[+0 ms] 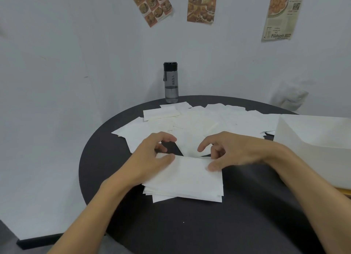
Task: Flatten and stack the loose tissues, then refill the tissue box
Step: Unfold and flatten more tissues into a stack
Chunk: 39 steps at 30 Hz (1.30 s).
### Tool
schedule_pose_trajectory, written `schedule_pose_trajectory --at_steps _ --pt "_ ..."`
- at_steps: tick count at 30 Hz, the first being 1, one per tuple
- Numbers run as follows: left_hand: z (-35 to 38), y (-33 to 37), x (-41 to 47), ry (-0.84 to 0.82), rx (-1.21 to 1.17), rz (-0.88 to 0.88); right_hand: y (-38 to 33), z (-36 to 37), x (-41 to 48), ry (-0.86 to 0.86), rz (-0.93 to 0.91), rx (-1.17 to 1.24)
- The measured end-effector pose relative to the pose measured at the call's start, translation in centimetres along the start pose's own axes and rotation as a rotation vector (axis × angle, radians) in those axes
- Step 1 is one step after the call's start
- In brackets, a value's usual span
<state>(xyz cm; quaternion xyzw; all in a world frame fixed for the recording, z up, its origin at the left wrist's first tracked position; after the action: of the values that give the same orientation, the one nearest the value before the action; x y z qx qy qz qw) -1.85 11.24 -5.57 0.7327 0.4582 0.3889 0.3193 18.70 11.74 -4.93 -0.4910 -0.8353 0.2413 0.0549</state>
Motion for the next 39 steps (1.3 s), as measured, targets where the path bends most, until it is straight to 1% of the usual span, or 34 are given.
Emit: schedule_pose_trajectory --at_steps 5,11,14,16,18,20,21,22,24,26,29,33,39 --pt "1.4 -0.5 -0.7 -0.156 0.123 0.037 0.6 0.7 0.5 0.005 0.024 -0.048" --pt "0.9 -1.4 -1.5 -0.154 0.296 0.063 -0.1 1.1 0.8 0.019 -0.017 -0.028" --pt "1.0 -1.4 -1.7 -0.144 0.34 0.073 -0.1 1.0 1.0 0.074 -0.013 0.001" --pt "1.2 -1.2 -1.6 -0.143 0.359 0.08 0.5 0.2 1.3 0.197 0.008 0.046" --pt "1.5 -1.1 -1.4 -0.158 0.361 0.088 1.8 -1.2 1.5 0.394 0.072 0.041" --pt "1.9 -0.9 -1.2 -0.189 0.364 0.083 3.8 -2.5 1.4 0.607 0.192 -0.004" --pt "2.2 -0.7 -1.0 -0.204 0.376 0.082 5.1 -2.9 1.3 0.688 0.263 -0.017" --pt "2.4 -0.4 -0.7 -0.214 0.396 0.086 6.3 -3.0 1.2 0.735 0.328 -0.028" --pt "2.9 0.4 0.3 -0.227 0.448 0.108 8.4 -2.9 1.3 0.74 0.42 -0.062" --pt "3.4 0.7 1.1 -0.248 0.451 0.114 9.4 -2.6 1.6 0.732 0.451 -0.091" --pt "4.4 0.4 1.3 -0.27 0.38 0.115 9.4 -2.9 1.5 0.781 0.447 -0.134" --pt "5.0 -0.1 0.9 -0.259 0.357 0.143 9.2 -3.1 1.8 0.808 0.497 -0.204" --pt "4.9 -0.1 0.7 -0.238 0.361 0.163 9.0 -3.0 2.9 0.799 0.465 -0.182"
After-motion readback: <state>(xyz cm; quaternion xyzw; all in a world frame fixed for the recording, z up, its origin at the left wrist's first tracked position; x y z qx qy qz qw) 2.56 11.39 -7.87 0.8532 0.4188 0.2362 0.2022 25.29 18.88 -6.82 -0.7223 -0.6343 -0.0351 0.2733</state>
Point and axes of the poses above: each hand's wrist, its own x-axis towards the middle knuckle, its own z-axis out of the palm, y = z × x, the point moved 7 cm from there along x, towards the middle knuckle, and after that the axes turned 9 degrees about -x, right-handed, at the moved point
